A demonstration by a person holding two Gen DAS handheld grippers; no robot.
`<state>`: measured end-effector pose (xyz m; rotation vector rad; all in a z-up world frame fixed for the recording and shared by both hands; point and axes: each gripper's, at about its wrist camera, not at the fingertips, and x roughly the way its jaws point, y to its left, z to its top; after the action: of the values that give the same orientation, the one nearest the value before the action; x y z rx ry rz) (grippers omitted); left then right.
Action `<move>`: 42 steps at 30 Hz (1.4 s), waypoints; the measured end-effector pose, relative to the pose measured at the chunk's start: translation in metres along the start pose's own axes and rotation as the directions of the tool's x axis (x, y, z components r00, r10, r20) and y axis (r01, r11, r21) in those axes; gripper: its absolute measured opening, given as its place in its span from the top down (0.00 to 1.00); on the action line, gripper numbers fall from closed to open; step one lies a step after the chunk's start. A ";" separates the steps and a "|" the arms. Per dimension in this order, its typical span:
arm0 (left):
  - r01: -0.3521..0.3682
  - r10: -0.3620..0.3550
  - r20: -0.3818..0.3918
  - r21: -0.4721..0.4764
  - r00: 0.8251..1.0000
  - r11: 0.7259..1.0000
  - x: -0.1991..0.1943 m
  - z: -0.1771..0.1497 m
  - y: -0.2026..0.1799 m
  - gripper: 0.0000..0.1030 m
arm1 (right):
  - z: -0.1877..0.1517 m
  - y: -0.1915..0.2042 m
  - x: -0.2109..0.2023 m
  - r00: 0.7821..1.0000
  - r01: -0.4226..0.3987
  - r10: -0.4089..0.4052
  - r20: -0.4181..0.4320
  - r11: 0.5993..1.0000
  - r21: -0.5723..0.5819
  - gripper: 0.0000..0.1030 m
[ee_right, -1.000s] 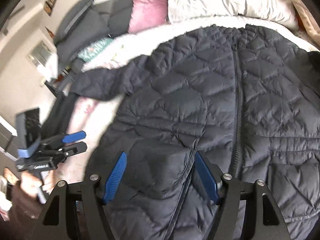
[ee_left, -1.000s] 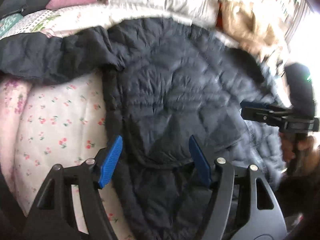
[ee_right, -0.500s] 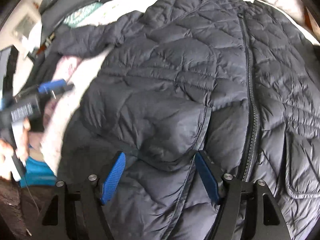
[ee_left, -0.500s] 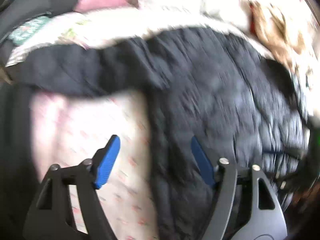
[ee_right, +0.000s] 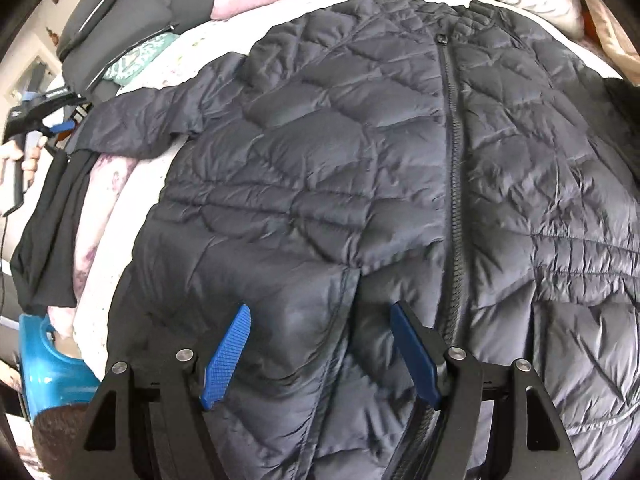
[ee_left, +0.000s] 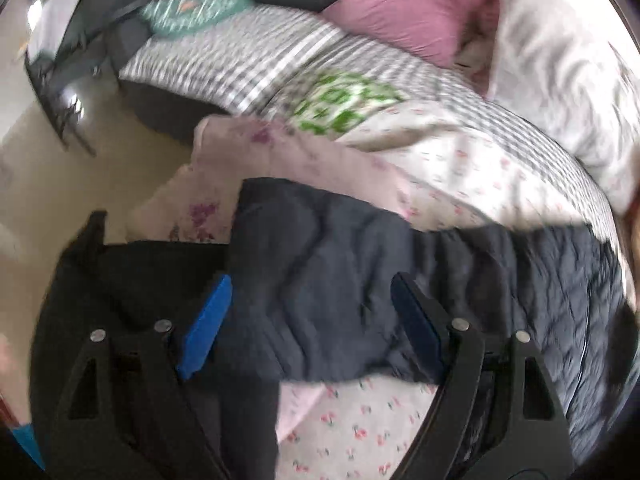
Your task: Fold large clothes
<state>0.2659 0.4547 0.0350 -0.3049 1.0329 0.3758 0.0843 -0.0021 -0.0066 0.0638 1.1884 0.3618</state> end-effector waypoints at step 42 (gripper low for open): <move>0.112 -0.130 0.107 0.164 0.986 0.980 -0.108 -0.162 -0.157 0.05 | -0.033 -0.116 -0.128 0.877 0.374 -0.420 0.235 0.902 0.217 0.27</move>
<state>0.1605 0.2292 0.0618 -0.2004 0.9179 0.1981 0.0413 -0.1548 0.0678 0.0106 0.9213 -0.1114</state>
